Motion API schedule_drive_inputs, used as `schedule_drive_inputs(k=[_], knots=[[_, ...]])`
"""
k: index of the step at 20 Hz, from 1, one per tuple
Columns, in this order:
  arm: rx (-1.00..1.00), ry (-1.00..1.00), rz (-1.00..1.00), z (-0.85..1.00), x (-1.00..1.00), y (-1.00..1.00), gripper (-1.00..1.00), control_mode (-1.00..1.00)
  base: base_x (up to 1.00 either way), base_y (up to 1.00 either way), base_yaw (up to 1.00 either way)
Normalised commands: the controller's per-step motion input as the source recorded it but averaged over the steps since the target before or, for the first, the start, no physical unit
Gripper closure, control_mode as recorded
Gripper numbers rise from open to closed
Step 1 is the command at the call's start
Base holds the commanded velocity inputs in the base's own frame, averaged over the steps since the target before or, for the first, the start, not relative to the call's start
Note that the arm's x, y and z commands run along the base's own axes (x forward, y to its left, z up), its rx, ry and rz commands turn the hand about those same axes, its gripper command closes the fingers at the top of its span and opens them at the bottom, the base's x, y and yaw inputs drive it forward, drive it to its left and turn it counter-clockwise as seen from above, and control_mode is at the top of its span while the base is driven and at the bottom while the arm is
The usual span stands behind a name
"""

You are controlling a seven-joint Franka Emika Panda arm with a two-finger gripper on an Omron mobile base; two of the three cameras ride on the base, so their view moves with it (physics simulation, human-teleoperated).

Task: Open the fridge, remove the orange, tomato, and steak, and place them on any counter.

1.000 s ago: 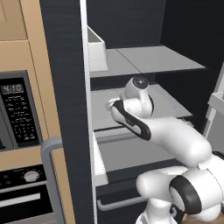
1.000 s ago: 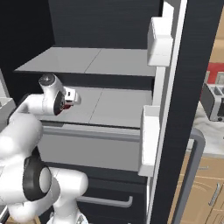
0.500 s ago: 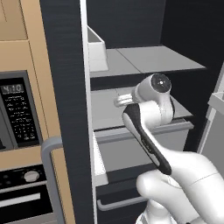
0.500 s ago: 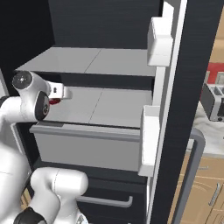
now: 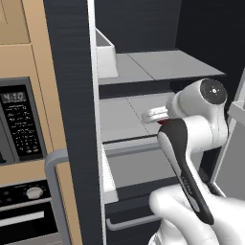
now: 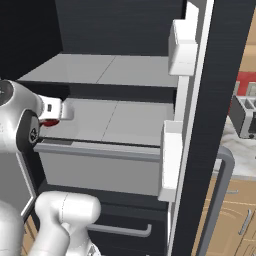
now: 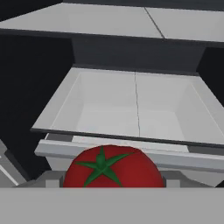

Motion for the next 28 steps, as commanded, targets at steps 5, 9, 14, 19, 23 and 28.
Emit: schedule_drive_inputs(k=[5, 9, 14, 19, 23, 28], knots=[[0.0, 0.05, 0.0, 0.0, -0.35, -0.3, 1.0, -1.0, 0.0, 0.0, 0.0], [0.0, 0.0, 0.0, 0.0, 0.0, -0.06, 1.0, -1.0, 0.0, 0.0, 0.0], [0.0, 0.01, 0.0, 0.0, 0.0, 0.0, 1.0, -1.0, 0.0, 0.0, 0.0], [0.0, 0.01, 0.0, 0.0, 0.0, 0.0, 1.0, 1.0, 0.0, 0.0, 0.0], [0.0, 0.0, 0.0, 0.0, 0.0, 0.0, 1.0, 1.0, -0.39, -0.02, 0.0], [0.0, 0.0, 0.0, 0.0, 0.0, 0.0, 1.0, 1.0, -0.96, -0.02, -0.02]])
